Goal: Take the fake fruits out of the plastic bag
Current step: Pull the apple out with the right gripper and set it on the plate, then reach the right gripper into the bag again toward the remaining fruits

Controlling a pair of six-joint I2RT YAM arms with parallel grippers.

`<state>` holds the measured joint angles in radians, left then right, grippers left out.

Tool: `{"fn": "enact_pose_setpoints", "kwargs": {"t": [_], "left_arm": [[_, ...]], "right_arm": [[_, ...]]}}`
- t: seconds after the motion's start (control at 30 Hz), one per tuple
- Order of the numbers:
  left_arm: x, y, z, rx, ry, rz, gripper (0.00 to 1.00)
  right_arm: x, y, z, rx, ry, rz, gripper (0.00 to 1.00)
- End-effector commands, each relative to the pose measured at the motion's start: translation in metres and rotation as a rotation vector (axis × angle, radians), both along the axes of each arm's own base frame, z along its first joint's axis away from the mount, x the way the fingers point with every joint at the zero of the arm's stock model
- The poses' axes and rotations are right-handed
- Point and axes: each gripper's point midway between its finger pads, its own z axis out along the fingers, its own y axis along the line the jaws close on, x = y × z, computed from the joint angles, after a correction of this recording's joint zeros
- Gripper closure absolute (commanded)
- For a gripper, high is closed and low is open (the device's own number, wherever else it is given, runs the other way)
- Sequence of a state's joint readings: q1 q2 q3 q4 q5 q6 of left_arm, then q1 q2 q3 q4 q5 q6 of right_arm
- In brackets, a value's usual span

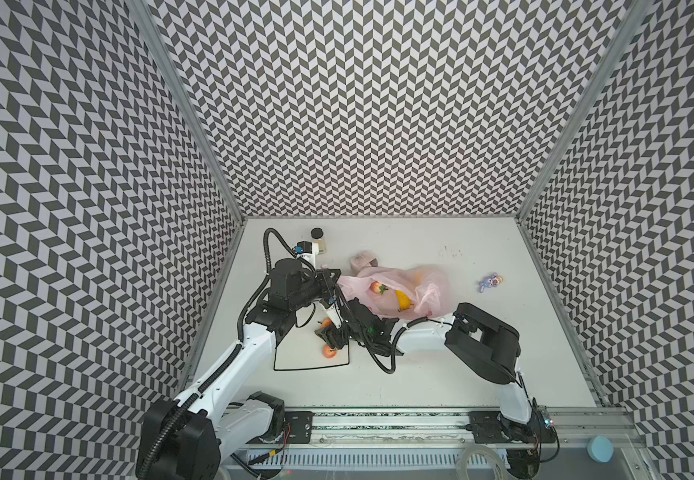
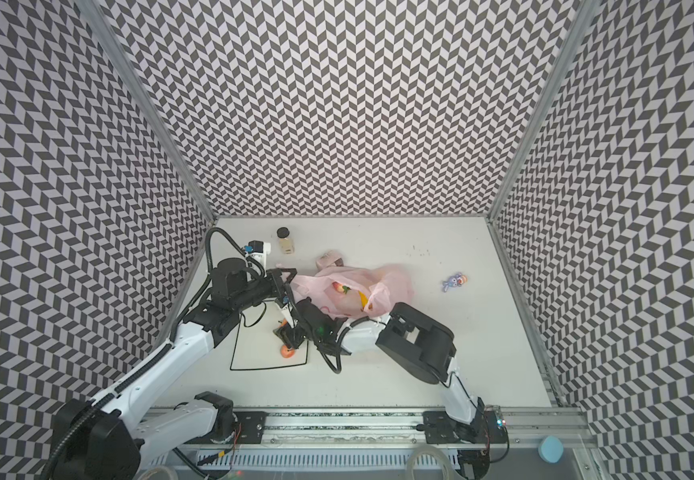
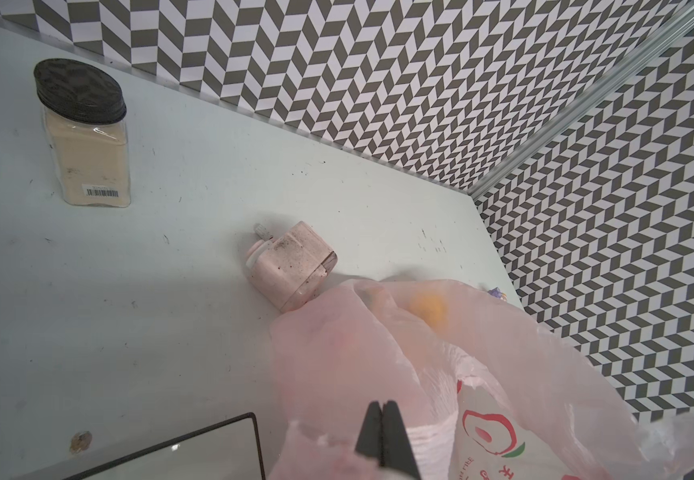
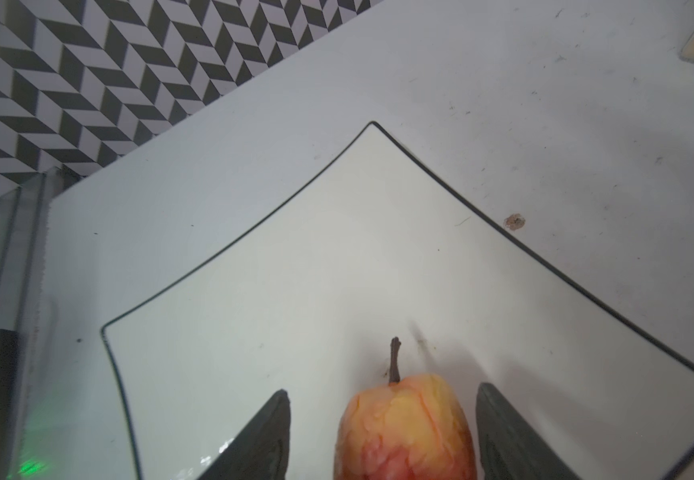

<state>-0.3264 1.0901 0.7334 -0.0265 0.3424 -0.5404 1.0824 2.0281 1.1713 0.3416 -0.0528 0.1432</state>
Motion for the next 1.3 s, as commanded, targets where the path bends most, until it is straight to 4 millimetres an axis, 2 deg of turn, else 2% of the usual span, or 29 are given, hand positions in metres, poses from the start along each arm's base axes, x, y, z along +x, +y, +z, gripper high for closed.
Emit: {"fn": "enact_pose_setpoints", "kwargs": {"t": [0.0, 0.13, 0.3, 0.43, 0.53, 0.67, 0.77, 0.83, 0.97, 1.13, 1.27], "left_arm": [[0.001, 0.001, 0.011, -0.011, -0.026, 0.005, 1.00], [0.000, 0.001, 0.013, -0.011, -0.036, 0.003, 1.00], [-0.002, 0.001, 0.010, -0.013, -0.033, 0.000, 1.00], [-0.003, 0.001, 0.010, -0.022, -0.037, 0.001, 1.00], [-0.004, 0.001, 0.010, -0.032, -0.040, 0.004, 1.00], [-0.006, 0.002, 0.008, -0.035, -0.040, 0.003, 1.00], [-0.008, 0.000, 0.007, -0.038, -0.039, -0.007, 1.00], [-0.010, -0.001, 0.006, -0.039, -0.039, -0.016, 1.00], [-0.017, -0.006, 0.008, -0.048, -0.043, -0.041, 1.00], [-0.027, -0.015, 0.011, -0.053, -0.054, -0.068, 1.00], [-0.032, -0.020, 0.012, -0.058, -0.056, -0.061, 1.00]], "right_arm": [[-0.010, -0.002, 0.064, 0.123, -0.046, 0.049, 0.32], [-0.031, -0.027, 0.089, 0.164, -0.057, 0.087, 0.33], [-0.073, -0.064, 0.105, 0.187, -0.047, 0.197, 0.39], [-0.086, -0.097, 0.122, 0.182, -0.066, 0.180, 0.45], [-0.071, -0.127, 0.144, 0.193, -0.076, 0.015, 0.49], [-0.034, -0.171, 0.183, 0.244, -0.059, -0.263, 0.53], [-0.010, -0.191, 0.208, 0.251, -0.042, -0.386, 0.58], [0.001, -0.193, 0.212, 0.205, -0.044, -0.406, 0.60], [0.011, -0.183, 0.201, 0.087, -0.015, -0.371, 0.64], [-0.001, -0.154, 0.169, 0.027, 0.094, -0.231, 0.68], [-0.007, -0.143, 0.137, 0.025, 0.181, -0.200, 0.68]]}}
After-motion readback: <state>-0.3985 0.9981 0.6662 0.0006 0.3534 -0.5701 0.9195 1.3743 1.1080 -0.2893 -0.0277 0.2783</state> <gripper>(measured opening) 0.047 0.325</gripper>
